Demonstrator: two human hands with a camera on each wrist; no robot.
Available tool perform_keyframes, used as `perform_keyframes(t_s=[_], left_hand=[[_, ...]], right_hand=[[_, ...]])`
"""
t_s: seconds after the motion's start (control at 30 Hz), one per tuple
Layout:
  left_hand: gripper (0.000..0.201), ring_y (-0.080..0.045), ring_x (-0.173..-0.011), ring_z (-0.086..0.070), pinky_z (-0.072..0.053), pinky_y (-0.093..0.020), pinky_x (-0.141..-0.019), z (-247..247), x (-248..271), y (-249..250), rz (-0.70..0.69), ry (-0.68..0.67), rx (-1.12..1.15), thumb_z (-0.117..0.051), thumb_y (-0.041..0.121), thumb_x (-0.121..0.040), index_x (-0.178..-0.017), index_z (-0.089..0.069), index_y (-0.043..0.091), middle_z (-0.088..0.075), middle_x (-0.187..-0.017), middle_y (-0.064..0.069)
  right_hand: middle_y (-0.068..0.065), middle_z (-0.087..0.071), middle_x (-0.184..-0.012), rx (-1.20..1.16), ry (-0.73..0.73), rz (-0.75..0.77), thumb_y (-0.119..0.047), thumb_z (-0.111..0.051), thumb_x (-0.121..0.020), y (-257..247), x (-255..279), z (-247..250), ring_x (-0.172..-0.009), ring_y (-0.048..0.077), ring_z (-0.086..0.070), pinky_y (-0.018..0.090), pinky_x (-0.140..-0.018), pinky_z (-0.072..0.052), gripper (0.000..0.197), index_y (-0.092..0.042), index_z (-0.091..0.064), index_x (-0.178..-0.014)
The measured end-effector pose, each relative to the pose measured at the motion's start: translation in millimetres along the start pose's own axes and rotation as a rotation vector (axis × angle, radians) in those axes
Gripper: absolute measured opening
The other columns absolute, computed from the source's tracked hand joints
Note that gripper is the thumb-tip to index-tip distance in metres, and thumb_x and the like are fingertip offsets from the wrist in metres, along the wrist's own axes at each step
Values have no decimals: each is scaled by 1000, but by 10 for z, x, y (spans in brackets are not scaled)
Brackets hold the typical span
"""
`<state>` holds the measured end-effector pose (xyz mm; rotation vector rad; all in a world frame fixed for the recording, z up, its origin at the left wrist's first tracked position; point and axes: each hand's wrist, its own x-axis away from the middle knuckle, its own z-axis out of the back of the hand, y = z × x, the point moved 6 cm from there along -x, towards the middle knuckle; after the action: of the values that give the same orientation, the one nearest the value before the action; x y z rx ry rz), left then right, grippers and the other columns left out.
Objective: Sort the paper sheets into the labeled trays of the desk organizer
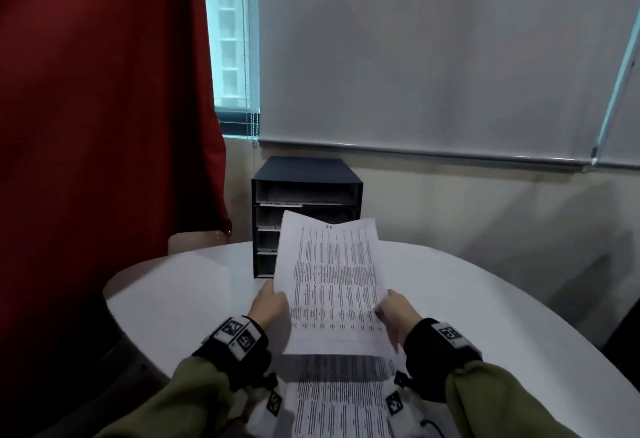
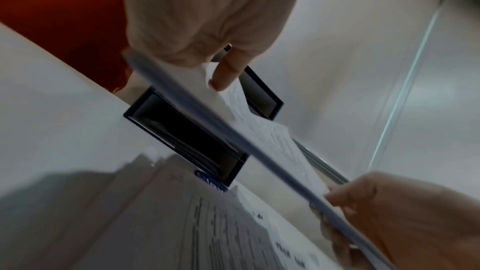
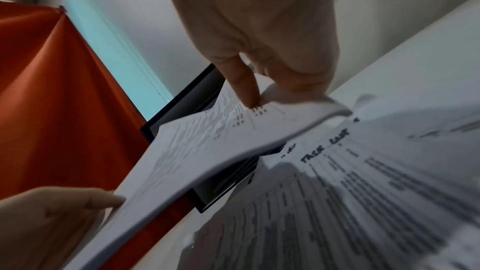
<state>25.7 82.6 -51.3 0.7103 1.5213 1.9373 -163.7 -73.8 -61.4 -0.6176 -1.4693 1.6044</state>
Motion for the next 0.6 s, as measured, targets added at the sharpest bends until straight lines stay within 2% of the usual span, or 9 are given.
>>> perform_keyframes(t_s=[0.07,0.13,0.2,0.27,0.33,0.4,0.47,0.53,0.6], left_hand=[[36,-26,-90,-55,-50,-38,-83,130,-98,-6,61,36,-57,-38,-2,-91,-124,-51,-1,-55,-104,-14],[37,-33,-101,-57,-48,-43,-92,265,-249,3,126,67,-99,-40,1,-91,-126,-49,-10,-53,-102,-16],[39,-42,-116,-53,-44,-39,-85,371,-404,74,179,72,-128,-39,-2,-89,-125,-46,-15,-55,-109,-25],[40,-43,-123,-49,-38,-34,-81,446,-565,205,191,84,-156,-41,-4,-88,-126,-46,-17,-52,-127,-33],[41,-41,-126,-48,-39,-31,-82,495,-729,361,174,89,-170,-44,-5,-89,-129,-46,-15,-48,-135,-32],[42,-40,-126,-49,-43,-32,-87,522,-949,464,150,90,-189,-45,-5,-90,-130,-45,-14,-48,-136,-30],[41,-37,-113,-55,-44,-36,-91,549,-1199,506,132,91,-178,-47,-5,-89,-129,-47,-12,-52,-130,-29],[30,-29,-91,-51,-43,-39,-82,556,-1449,505,104,92,-165,-47,-4,-87,-116,-54,-7,-53,-108,-26],[13,-26,-70,-49,-40,-36,-70,508,-1469,553,131,63,-148,-44,0,-88,-99,-51,-2,-48,-90,-19]], right_hand=[[1,-52,-85,25,-83,-33,10,-43,-87,-37,-103,-115,-70,10,-51,23,-63,-46,28,-11,-47,-106],[3,-53,-88,22,-114,-61,7,-45,-87,-91,-240,-208,-70,10,-50,22,-63,-47,24,-9,-48,-105],[0,-50,-83,23,-132,-86,4,-46,-88,-212,-346,-281,-68,8,-48,20,-61,-45,16,-10,-52,-92],[-3,-45,-77,31,-130,-92,1,-47,-89,-399,-433,-305,-65,6,-44,18,-61,-42,23,-17,-48,-74],[-2,-47,-77,33,-116,-81,-2,-51,-89,-553,-567,-281,-67,11,-46,21,-61,-42,23,-17,-47,-71],[1,-52,-79,22,-117,-105,-7,-55,-87,-629,-653,-235,-78,20,-49,28,-61,-41,14,-14,-52,-76],[2,-57,-82,70,-179,-163,-9,-52,-88,-618,-679,-229,-74,21,-54,24,-54,-38,5,-13,-55,-86],[8,-64,-83,43,-205,-169,-4,-42,-94,-593,-757,-236,-53,15,-60,20,-44,-40,19,-7,-56,-107],[17,-64,-89,-75,-174,-161,2,-30,-98,-618,-871,-241,-47,15,-62,19,-38,-45,30,2,-45,-125]])
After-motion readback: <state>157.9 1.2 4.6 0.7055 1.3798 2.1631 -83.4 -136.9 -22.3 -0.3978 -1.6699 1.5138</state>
